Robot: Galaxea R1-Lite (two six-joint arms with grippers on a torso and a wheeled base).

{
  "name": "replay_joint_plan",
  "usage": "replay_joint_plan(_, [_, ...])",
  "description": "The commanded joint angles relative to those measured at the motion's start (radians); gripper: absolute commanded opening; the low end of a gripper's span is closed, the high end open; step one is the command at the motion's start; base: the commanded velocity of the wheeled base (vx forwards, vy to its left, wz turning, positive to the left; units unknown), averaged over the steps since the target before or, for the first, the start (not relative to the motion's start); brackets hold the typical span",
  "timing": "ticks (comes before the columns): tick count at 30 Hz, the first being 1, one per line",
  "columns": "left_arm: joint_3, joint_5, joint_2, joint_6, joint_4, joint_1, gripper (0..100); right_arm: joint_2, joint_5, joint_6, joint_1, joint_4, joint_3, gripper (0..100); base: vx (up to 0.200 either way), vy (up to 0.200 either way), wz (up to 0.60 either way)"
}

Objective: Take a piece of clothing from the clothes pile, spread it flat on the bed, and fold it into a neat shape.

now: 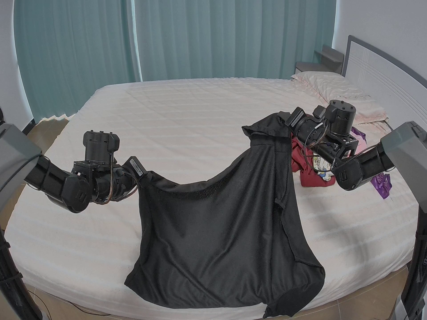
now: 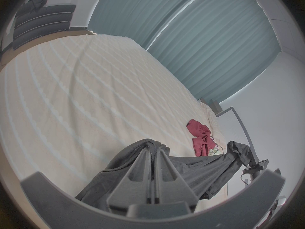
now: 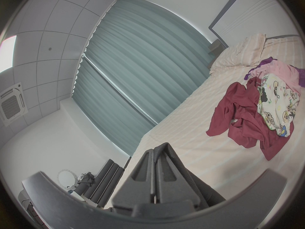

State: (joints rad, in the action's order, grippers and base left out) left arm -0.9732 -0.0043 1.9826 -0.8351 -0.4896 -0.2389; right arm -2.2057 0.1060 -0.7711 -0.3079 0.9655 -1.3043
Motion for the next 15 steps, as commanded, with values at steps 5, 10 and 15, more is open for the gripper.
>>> replay_joint_plan(5, [-0.139,0.003,0.197,-0.044,0.003,0.02,100,-0.14,-0.014,0.015,0.0,-0.004,-0.033,100,0.0,0.0,0.0])
replay_joint_plan(10, [-0.163,0.013,0.237,-0.044,0.003,0.043,100,-0.181,-0.026,0.062,0.027,-0.099,-0.049,100,0.0,0.0,0.0])
replay_joint_plan(15, [-0.168,0.015,0.229,-0.044,0.005,0.089,100,-0.235,-0.172,0.073,0.076,-0.179,-0.141,100,0.0,0.0,0.0])
